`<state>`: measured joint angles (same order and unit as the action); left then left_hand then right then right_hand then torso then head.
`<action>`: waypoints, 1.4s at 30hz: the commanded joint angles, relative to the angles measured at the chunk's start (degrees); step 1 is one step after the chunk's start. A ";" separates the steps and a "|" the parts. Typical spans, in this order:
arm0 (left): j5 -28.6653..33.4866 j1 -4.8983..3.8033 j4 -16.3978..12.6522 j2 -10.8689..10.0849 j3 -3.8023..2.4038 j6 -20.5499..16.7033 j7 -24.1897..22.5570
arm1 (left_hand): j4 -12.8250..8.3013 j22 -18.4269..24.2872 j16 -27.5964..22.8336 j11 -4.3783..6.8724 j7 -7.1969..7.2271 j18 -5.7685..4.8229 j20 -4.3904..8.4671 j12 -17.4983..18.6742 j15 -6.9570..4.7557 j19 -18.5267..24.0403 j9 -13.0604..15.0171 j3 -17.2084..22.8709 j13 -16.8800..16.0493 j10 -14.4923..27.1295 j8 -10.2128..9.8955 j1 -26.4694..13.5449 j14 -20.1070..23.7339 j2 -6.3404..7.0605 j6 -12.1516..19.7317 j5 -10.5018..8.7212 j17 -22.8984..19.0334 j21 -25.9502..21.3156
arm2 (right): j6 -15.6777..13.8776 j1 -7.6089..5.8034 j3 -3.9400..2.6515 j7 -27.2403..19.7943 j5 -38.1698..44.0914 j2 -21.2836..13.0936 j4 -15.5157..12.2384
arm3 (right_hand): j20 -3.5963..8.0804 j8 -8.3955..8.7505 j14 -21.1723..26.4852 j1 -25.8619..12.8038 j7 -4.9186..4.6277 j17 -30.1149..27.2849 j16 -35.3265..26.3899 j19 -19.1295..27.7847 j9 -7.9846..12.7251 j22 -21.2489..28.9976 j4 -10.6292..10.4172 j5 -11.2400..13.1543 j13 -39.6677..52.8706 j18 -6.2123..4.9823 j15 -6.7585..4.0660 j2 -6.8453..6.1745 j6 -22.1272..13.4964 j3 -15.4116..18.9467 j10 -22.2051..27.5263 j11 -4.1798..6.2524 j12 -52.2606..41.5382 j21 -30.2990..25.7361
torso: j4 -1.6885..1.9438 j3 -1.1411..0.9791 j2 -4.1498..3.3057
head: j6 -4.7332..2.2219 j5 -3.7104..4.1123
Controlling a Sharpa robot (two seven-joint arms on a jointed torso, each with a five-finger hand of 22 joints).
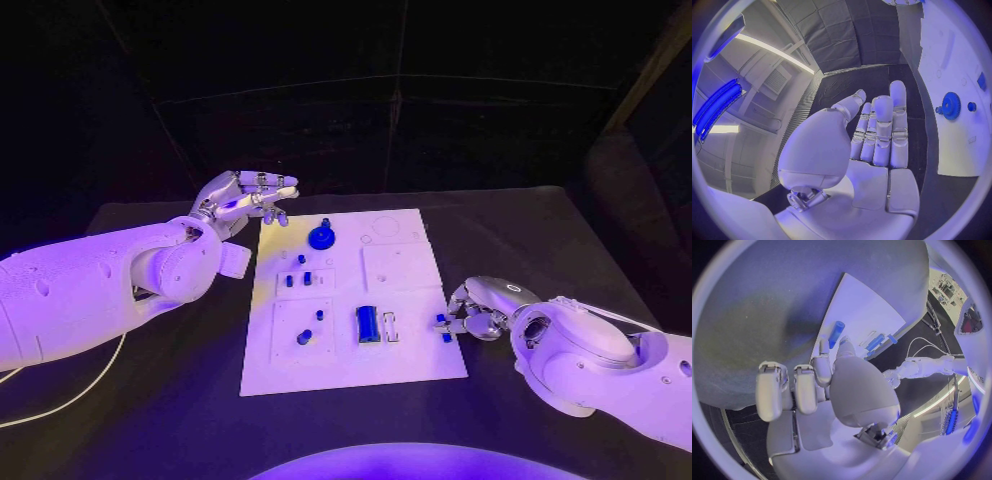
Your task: Assemble the parts on the task board
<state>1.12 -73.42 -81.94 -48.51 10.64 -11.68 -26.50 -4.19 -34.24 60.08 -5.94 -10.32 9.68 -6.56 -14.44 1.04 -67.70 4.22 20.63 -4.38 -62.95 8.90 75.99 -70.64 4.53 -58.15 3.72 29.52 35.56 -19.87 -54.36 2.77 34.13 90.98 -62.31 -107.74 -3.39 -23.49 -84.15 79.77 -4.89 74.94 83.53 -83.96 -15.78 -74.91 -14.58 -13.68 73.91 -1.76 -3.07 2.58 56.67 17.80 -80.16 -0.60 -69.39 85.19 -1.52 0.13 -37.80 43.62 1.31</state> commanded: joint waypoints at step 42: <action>0.11 -0.04 -0.25 -0.33 -0.02 1.07 -0.06 | -0.41 0.16 -0.02 -0.01 0.09 0.83 -0.09 -0.42 -0.07 -0.48 -0.01 -0.28 0.11 0.47 0.30 0.66 0.54 -0.84 0.54 0.37 -0.21 -0.38 | -0.57 1.21 0.22 1.87 4.72 2.70 -2.23 | 0.56 2.56 -3.81 9.49 0.29 4.96 0.39 -1.73 -0.41 -10.41 4.00 -14.32 -0.07 0.24 -0.63 -0.17 0.20 -13.88 0.24 0.54 0.79 0.40 | 0.16 0.00 -0.09 | -0.30 -0.55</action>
<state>1.12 -73.39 -82.09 -48.86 10.65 -11.38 -26.35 -4.35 -34.14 60.08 -5.94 -10.12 9.68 -6.56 -14.65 0.83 -67.70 4.22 20.47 -4.33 -62.95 8.90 76.38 -70.43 4.14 -57.94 3.72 29.37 35.56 -17.75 -53.41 2.73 36.23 99.81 -59.66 -109.83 -3.18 -21.05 -83.83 87.21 -4.58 74.92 83.53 -84.18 -15.93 -74.90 -10.52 -28.10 72.71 -1.76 -3.40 1.36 56.32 4.80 -79.13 -0.38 -68.17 85.37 -1.33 0.13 -37.81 43.34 1.03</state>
